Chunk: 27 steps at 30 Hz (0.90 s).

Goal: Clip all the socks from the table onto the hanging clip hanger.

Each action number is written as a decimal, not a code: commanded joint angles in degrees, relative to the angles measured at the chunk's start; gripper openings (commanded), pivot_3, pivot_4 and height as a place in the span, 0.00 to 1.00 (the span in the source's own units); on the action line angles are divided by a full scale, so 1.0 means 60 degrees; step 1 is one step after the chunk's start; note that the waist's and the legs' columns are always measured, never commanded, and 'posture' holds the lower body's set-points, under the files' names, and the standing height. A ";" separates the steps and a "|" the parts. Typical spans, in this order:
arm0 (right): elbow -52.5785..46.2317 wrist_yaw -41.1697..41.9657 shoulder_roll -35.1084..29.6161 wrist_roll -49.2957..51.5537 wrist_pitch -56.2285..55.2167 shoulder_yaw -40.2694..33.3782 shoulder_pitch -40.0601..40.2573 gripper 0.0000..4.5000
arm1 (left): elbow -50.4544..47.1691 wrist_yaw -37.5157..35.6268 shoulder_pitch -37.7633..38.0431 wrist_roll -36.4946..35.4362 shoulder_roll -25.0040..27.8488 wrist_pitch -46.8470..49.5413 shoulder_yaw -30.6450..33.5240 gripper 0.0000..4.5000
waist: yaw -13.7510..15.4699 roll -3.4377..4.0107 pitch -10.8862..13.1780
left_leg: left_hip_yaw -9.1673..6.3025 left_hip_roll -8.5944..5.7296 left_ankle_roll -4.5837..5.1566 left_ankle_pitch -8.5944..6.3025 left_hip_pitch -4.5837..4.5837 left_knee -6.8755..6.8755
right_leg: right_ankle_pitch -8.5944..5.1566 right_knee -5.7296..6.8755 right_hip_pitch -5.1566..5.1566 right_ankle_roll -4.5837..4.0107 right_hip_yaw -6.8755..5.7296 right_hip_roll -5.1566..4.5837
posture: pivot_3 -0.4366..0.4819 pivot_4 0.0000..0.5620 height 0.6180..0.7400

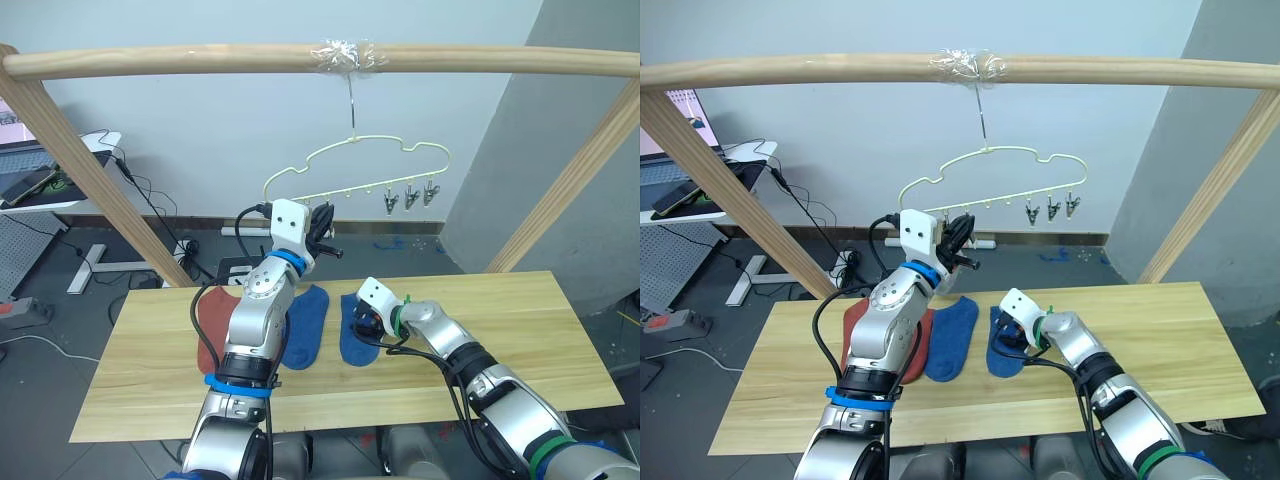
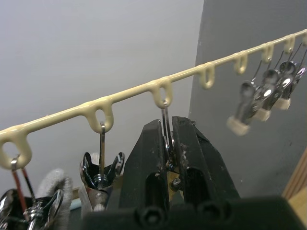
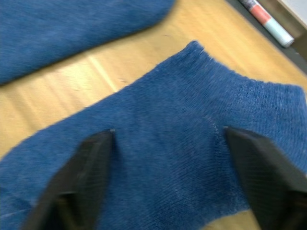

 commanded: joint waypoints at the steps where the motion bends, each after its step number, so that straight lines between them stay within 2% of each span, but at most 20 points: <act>1: -0.0112 0.0159 -0.0108 -0.0119 -0.0163 -0.0137 0.0493 0.49 | -0.0317 -0.0027 -0.0083 -0.0091 0.0037 0.0051 0.0011 0.00 | 0.0030 0.0000 0.0000 | 0.0000 0.0000 0.0000 0.0000 0.0001 0.0003 | 0.0001 0.0001 0.0003 0.0000 -0.0001 0.0000 | 0.45 0.24 1.00; 7: -0.1506 0.0343 -0.0750 -0.0027 -0.0502 -0.0483 0.1354 0.02 | -0.0235 -0.0162 -0.0168 -0.0469 0.0131 0.0394 0.0247 0.00 | 0.0078 0.0004 -0.0003 | 0.0001 -0.0002 -0.0001 0.0000 -0.0007 0.0002 | 0.0000 -0.0007 -0.0002 0.0001 0.0001 -0.0001 | 0.43 0.23 1.00; 11: -0.3503 0.0468 -0.1102 0.0546 -0.0212 -0.1159 0.2160 0.01 | -0.0317 -0.0404 -0.0177 -0.1617 0.0006 0.1651 0.0654 0.00 | 0.0088 0.0004 -0.0003 | 0.0002 -0.0002 -0.0002 0.0000 -0.0014 0.0003 | 0.0000 -0.0010 -0.0006 0.0002 0.0001 -0.0003 | 0.42 0.23 1.00; 15: -0.6387 0.0663 -0.1284 0.1483 0.1433 -0.1888 0.2952 0.01 | -0.0344 -0.0347 -0.0169 -0.2545 -0.0132 0.2622 0.1120 0.00 | 0.0018 0.0005 -0.0003 | 0.0005 0.0002 -0.0002 0.0000 -0.0024 0.0003 | -0.0001 -0.0008 -0.0016 0.0002 0.0003 -0.0002 | 0.40 0.23 1.00; 18: -0.8652 0.0575 -0.1409 0.2175 0.2843 -0.2408 0.3244 0.01 | -0.0504 -0.0084 -0.0332 -0.4136 -0.0429 0.4239 0.1832 0.00 | 0.0037 0.0005 -0.0003 | -0.0002 0.0006 -0.0001 0.0000 -0.0026 0.0007 | 0.0000 -0.0003 -0.0014 0.0002 -0.0004 -0.0001 | 0.39 0.23 1.00; 22: -1.0341 0.0369 -0.1477 0.2755 0.4170 -0.2733 0.3250 0.01 | -0.0619 0.0233 -0.0501 -0.5538 -0.0570 0.5574 0.2438 0.00 | 0.0050 0.0004 -0.0003 | 0.0000 0.0013 -0.0002 -0.0001 -0.0027 0.0009 | 0.0000 -0.0011 -0.0011 0.0003 -0.0009 0.0006 | 0.37 0.23 1.00; 27: -1.1237 -0.0150 -0.1194 0.3403 0.5398 -0.3048 0.3093 0.01 | -0.0580 0.0595 -0.0680 -0.6151 -0.0651 0.5904 0.2774 0.00 | 0.0050 0.0002 -0.0002 | 0.0002 0.0014 -0.0003 -0.0001 -0.0037 0.0007 | -0.0001 -0.0019 -0.0018 0.0002 -0.0008 0.0006 | 0.36 0.25 1.00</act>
